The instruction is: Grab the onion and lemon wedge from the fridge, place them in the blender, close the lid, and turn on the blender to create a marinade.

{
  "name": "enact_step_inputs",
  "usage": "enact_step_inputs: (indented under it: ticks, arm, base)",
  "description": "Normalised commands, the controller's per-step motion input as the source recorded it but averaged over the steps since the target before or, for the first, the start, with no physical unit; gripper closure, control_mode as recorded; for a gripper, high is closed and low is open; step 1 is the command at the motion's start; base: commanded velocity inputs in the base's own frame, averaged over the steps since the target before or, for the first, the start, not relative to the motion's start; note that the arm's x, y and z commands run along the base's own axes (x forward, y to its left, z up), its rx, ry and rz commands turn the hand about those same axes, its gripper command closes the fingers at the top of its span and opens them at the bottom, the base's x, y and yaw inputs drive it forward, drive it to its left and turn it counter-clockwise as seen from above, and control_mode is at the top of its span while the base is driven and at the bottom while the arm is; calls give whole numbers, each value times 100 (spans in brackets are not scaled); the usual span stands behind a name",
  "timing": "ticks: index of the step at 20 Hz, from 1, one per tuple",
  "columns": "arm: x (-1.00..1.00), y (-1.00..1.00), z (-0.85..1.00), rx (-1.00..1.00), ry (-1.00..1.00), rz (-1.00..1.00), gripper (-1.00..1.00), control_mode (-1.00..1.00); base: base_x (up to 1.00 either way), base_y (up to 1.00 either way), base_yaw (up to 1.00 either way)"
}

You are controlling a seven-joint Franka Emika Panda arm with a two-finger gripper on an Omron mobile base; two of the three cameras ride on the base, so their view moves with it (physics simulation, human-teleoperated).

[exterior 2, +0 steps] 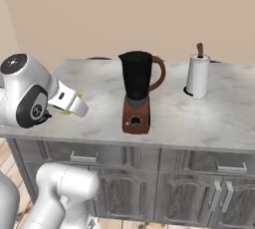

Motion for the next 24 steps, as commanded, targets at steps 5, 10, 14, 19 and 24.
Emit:
enact_step_inputs:
  ticks: [5,10,14,19,24]
  arm:
    - [0,0,0,0,0,0,100,100]
    - [0,0,0,0,0,0,100,100]
    - [0,0,0,0,0,0,100,100]
    - [0,0,0,0,0,0,100,100]
    - [0,0,0,0,0,0,100,100]
  base:
    - [30,0,0]
    - [36,7,0]
    - [40,9,7]
    - [40,0,11]
    - [32,-1,13]
